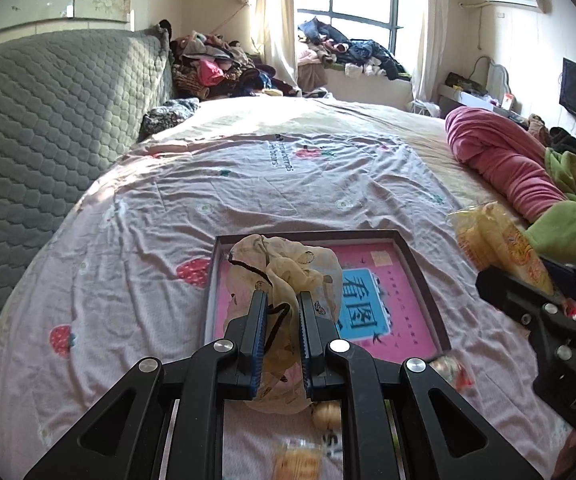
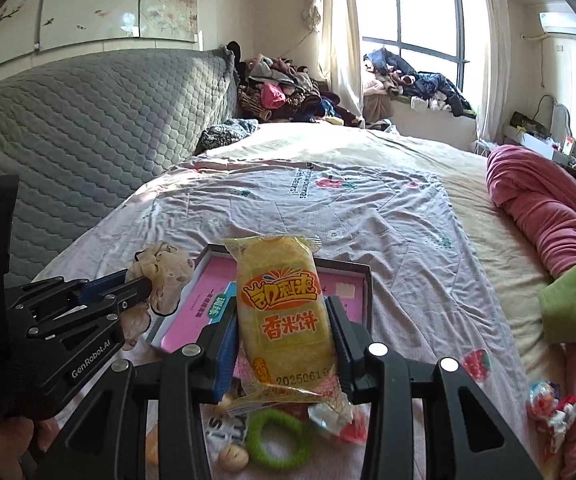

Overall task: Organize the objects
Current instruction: 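Carry the pouch in left tool and the rice-cake pack in right tool over the tray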

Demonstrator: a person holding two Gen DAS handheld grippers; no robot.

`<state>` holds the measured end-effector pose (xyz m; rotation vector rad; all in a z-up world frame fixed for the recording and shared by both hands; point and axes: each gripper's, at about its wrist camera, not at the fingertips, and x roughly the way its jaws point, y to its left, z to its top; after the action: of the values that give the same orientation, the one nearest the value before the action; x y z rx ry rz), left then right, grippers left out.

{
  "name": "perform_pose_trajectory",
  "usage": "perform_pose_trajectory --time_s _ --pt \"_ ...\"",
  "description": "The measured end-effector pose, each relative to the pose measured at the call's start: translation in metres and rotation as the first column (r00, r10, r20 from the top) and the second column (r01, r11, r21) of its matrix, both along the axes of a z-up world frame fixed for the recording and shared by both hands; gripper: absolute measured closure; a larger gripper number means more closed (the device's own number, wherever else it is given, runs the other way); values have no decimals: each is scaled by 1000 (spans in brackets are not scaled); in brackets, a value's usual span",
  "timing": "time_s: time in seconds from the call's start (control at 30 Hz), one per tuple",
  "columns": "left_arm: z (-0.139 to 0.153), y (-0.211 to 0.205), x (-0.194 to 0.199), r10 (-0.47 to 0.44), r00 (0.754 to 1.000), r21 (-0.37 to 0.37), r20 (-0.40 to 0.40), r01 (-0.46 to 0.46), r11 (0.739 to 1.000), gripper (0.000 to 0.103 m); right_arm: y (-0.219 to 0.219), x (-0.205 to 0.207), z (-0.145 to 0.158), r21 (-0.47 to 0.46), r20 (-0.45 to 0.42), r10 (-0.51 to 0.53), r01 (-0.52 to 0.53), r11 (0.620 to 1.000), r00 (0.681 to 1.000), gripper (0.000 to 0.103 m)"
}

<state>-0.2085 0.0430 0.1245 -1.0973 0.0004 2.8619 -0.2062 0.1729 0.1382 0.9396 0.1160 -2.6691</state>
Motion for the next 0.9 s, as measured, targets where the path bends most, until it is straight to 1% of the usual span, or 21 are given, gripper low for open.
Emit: perform_pose_trajectory --time_s 0.17,0.33,0.4,0.63,0.9 --pt "-23 6 -44 -3 999 -13 39 4 1000 88 -5 -36 -22 8 25 0 0 1000 1000 61" --pt "-46 8 -77 9 998 -18 70 -8 1000 88 -6 -69 -42 7 56 -13 13 1000 998 61" --pt "-54 7 -88 8 997 -8 76 -7 1000 88 -6 -81 -49 2 63 -16 16 1000 998 61" --pt "-77 4 -114 28 995 -21 96 -27 999 88 -10 -112 -72 46 101 -29 24 999 995 61" --pt "-103 10 -143 29 991 -34 130 -25 999 88 -14 -141 -101 48 149 -44 37 998 988 61"
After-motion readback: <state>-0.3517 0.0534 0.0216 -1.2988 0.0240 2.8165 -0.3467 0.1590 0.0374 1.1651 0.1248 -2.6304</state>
